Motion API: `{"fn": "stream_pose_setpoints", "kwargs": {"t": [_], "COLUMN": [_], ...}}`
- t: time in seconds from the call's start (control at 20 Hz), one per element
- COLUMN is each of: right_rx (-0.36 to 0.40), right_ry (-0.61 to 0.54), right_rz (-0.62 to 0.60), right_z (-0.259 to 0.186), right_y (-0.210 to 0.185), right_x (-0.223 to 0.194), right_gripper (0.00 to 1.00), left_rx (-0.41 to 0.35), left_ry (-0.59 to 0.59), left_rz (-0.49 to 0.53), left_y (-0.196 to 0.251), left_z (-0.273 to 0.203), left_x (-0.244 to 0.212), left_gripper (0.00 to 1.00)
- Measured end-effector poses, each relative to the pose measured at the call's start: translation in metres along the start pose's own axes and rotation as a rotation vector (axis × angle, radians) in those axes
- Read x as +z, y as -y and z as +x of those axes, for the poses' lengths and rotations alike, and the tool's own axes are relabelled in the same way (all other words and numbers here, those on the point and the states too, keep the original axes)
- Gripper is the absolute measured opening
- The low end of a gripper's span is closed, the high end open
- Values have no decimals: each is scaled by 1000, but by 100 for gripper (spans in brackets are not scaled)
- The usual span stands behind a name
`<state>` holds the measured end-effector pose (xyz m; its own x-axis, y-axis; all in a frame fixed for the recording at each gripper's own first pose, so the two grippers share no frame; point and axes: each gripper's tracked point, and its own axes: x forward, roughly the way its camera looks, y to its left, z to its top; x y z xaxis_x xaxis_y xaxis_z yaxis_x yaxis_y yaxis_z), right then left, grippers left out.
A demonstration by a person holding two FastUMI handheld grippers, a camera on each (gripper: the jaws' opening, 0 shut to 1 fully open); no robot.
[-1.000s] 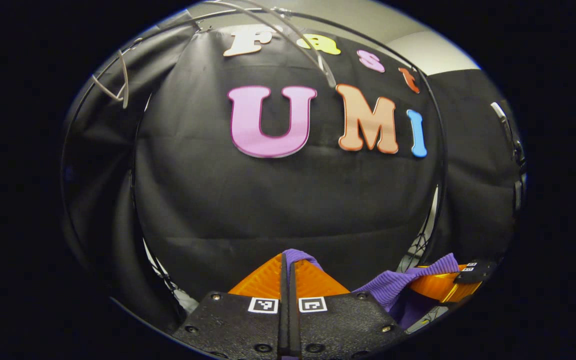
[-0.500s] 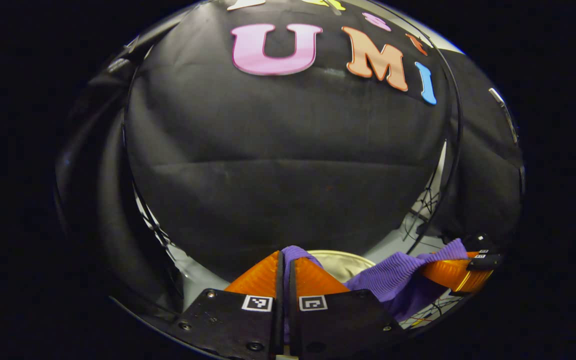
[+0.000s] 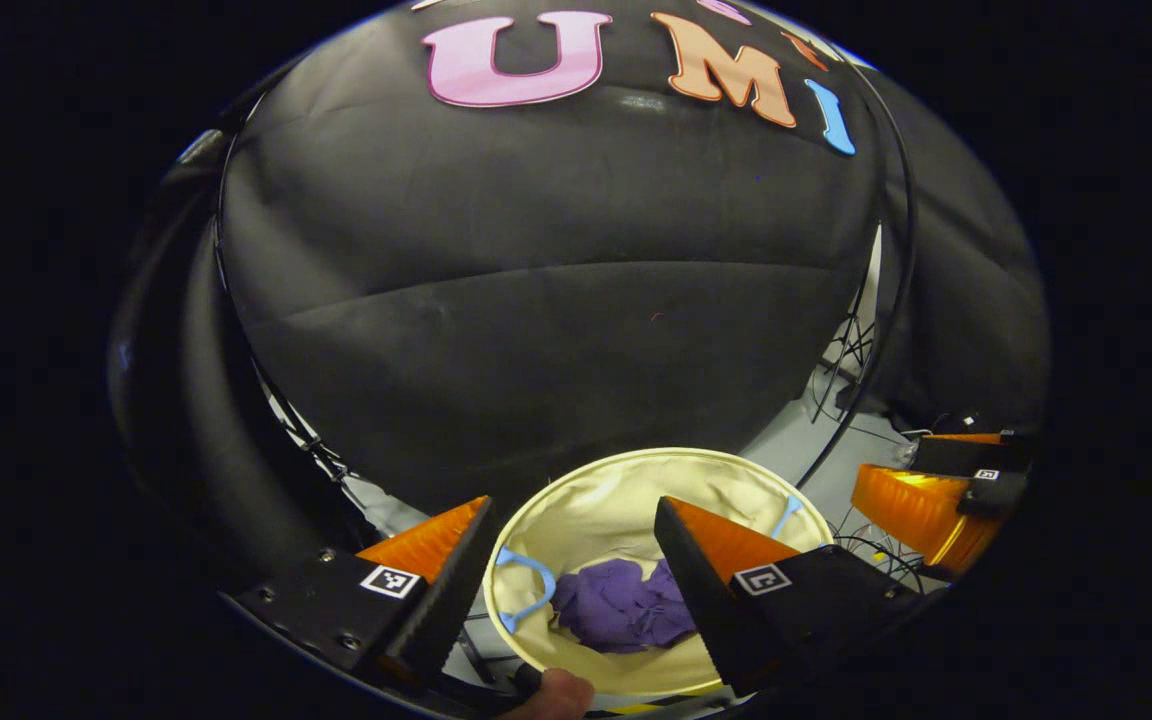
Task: Grasp the clothes on the hanger with both hands and then place them into the laundry hamper below.
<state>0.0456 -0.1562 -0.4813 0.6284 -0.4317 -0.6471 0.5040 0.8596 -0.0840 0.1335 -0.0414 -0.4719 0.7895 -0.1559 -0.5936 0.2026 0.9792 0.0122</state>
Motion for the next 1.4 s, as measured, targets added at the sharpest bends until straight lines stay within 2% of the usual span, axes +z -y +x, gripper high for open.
{"fn": "stream_pose_setpoints", "kwargs": {"t": [0.05, 0.15, 0.2, 0.25, 0.3, 0.35, 0.4, 0.45, 0.5, 0.55, 0.6, 0.65, 0.75, 0.8, 0.85, 1.05, 1.1, 1.15, 1.3, 1.35, 1.4], "right_rx": [5, 20, 34, 40, 34, 29, 30, 32, 33, 32, 33, 35, 48, 55, 59, 76, 82, 86, 97, 107, 121], "right_ry": [8, 18, 17, 24, 42, 56, 69, 80, 92, 108, 127, 146, 190, 212, 233, 295, 308, 325, 376, 389, 402], "right_rz": [7, 27, 40, 55, 61, 61, 55, 48, 39, 26, 12, 4, 3, 0, -4, -17, -23, -30, -52, -51, -46], "right_z": [-3, -6, -9, -13, -16, -20, -23, -27, -33, -39, -47, -54, -74, -83, -90, -125, -134, -142, -171, -179, -190], "right_y": [-2, -5, -7, -8, -7, -8, -9, -10, -12, -14, -16, -18, -25, -28, -31, -41, -43, -44, -50, -53, -57], "right_x": [4, 11, 14, 19, 27, 34, 42, 49, 58, 67, 79, 90, 116, 128, 139, 182, 192, 202, 233, 238, 245], "right_gripper": [96, 96, 100, 100, 96, 96, 100, 96, 100, 96, 100, 96, 96, 100, 100, 100, 95, 100, 99, 95, 100], "left_rx": [-4, -23, -27, -31, -33, -36, -39, -39, -38, -37, -29, -30, -38, -36, -29, -34, -35, -39, -35, -38, -38], "left_ry": [10, 21, 22, 26, 39, 49, 58, 64, 72, 81, 93, 117, 159, 177, 199, 252, 267, 286, 348, 367, 386], "left_rz": [-10, -24, -28, -24, -25, -24, -25, -27, -27, -19, -15, -23, -39, -42, -42, -61, -70, -76, -87, -94, -96], "left_y": [0, 3, 3, 2, 2, 1, 1, 0, -2, -5, -8, -10, -11, -15, -19, -26, -28, -28, -37, -38, -39], "left_z": [-5, -13, -19, -25, -31, -37, -44, -48, -55, -59, -64, -69, -81, -89, -95, -126, -135, -141, -170, -180, -189], "left_x": [5, 16, 22, 29, 39, 48, 57, 64, 73, 82, 92, 105, 130, 141, 152, 191, 202, 211, 246, 254, 264], "left_gripper": [98, 96, 96, 96, 96, 96, 96, 96, 96, 96, 96, 96, 96, 96, 96, 95, 95, 95, 95, 95, 95]}}
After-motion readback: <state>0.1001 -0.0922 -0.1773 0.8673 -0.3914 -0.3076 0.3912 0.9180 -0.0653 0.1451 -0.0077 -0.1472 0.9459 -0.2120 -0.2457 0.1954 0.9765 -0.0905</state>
